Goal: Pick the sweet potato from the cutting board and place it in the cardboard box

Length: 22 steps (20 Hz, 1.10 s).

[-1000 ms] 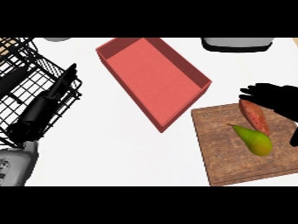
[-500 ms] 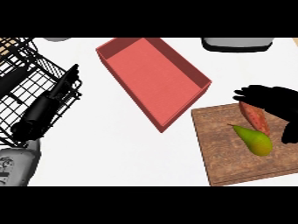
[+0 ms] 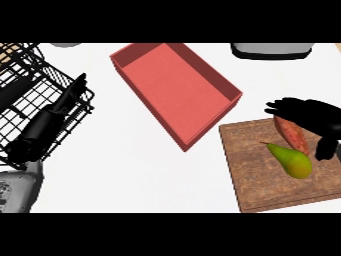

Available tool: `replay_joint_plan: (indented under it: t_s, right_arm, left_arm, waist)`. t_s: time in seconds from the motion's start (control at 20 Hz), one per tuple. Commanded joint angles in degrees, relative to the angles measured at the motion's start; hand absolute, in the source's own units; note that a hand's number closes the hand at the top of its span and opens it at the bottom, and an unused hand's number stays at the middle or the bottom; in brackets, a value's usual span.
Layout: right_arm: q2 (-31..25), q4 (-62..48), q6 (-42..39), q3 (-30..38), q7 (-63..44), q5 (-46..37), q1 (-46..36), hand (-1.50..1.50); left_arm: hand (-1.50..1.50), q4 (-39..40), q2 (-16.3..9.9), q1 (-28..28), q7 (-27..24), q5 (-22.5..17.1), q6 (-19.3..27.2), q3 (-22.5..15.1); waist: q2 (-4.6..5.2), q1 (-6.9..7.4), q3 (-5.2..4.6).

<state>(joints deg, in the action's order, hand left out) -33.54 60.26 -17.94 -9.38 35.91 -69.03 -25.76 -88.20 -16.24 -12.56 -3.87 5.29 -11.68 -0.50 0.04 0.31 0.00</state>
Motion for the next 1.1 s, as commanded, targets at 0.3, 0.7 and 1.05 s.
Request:
replay_joint_plan:
  t_s: [0.3,0.7,1.05]
  right_arm:
    - [3.38,-9.10,10.98,0.54,10.15,-2.80,-3.94,1.50]
    - [4.62,-7.24,18.85,3.94,14.76,-1.66,-1.60,1.50]
    - [32.71,-2.76,10.58,-0.47,-16.08,-2.31,-9.94,1.50]
  left_arm:
    - [0.00,2.97,1.85,-1.79,-1.11,2.12,0.50,1.07]
    - [0.00,1.13,1.55,-1.19,0.06,1.22,-2.01,2.27]
    - [0.00,-0.04,2.71,-1.94,-0.83,2.22,-2.47,-0.83]
  waist:
    - [0.20,0.11,0.03]
    - [0.02,-0.12,0.02]
    - [0.38,4.96,-0.17]
